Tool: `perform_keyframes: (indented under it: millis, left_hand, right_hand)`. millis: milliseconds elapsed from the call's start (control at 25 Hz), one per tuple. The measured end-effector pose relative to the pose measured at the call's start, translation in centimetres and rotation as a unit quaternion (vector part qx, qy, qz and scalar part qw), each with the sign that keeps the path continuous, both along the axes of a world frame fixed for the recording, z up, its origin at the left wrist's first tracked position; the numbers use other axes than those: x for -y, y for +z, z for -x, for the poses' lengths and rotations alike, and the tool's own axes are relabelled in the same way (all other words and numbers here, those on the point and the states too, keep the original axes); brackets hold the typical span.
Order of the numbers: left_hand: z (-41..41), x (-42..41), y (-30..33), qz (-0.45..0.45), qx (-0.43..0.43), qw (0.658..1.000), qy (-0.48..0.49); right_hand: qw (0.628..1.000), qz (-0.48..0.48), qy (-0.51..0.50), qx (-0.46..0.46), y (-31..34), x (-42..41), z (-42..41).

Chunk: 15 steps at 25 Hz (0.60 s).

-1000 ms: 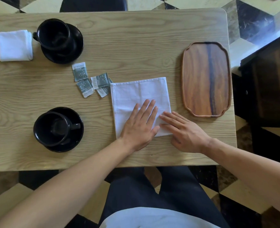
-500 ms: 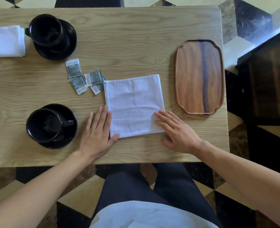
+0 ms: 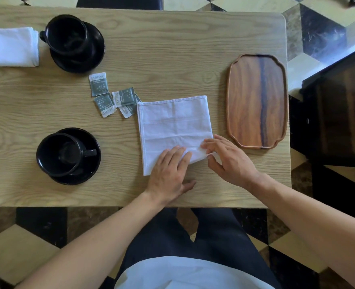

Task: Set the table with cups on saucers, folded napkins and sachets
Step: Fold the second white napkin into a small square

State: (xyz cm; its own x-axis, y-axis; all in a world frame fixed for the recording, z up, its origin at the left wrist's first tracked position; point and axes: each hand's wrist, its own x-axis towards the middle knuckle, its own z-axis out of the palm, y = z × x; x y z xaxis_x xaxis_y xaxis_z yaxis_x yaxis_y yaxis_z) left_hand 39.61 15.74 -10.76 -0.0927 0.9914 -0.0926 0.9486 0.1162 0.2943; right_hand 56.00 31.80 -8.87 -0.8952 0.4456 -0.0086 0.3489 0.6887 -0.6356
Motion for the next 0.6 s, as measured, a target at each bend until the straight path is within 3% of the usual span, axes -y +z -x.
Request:
perform_keyframes:
  millis: [120,360,480,600]
  left_hand:
    - [2.9,-0.2,0.6,-0.019,0.036,0.999,0.027]
    - [9.5,2.2,1.6,0.017,0.031,0.999,-0.02]
    - [11.3,3.2,1.3,-0.008,0.088,0.996,-0.028]
    - [11.7,3.5,1.2,-0.066,0.154,0.984,0.063]
  right_hand:
    - [0.999,0.025,-0.028,0.015,0.8,-0.4,0.7]
    - [0.998,0.041,-0.023,0.046,0.8,-1.2,0.9]
    - [0.996,0.063,-0.038,0.046,0.3,-1.4,0.7]
    - [0.992,0.084,-0.053,0.071,0.2,-2.0,0.5]
